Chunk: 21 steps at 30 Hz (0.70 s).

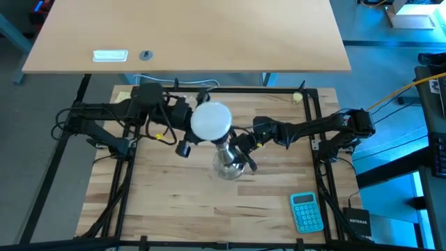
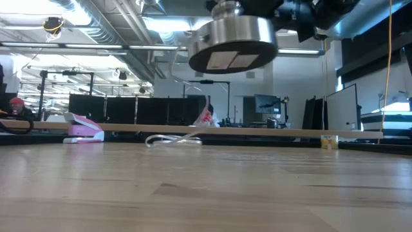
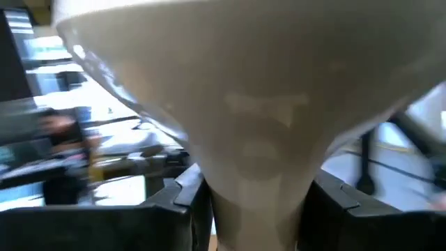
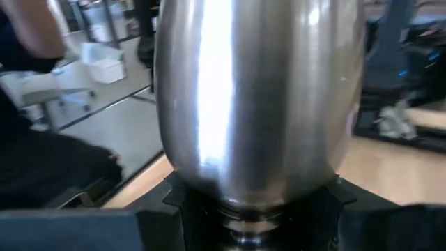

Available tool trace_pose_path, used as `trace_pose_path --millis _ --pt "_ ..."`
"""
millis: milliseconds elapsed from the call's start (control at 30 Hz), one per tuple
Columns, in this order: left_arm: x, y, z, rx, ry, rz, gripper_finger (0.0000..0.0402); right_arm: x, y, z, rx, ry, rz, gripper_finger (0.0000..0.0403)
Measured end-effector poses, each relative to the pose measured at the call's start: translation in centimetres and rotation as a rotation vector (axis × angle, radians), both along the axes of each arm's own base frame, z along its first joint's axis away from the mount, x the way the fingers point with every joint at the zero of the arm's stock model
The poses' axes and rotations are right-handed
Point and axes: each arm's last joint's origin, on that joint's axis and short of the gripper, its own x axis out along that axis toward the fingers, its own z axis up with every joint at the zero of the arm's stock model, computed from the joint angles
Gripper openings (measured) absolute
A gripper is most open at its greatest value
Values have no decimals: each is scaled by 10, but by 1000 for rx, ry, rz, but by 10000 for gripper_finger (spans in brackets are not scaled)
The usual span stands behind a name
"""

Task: Screw lightbulb
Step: Insert the lightbulb into the desk lamp

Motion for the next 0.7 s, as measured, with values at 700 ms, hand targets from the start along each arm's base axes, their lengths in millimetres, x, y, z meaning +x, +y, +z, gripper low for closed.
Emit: trace_pose_path --millis 700 --pt "0 18 -5 -35 48 -193 259 7 8 14 -73 59 -186 161"
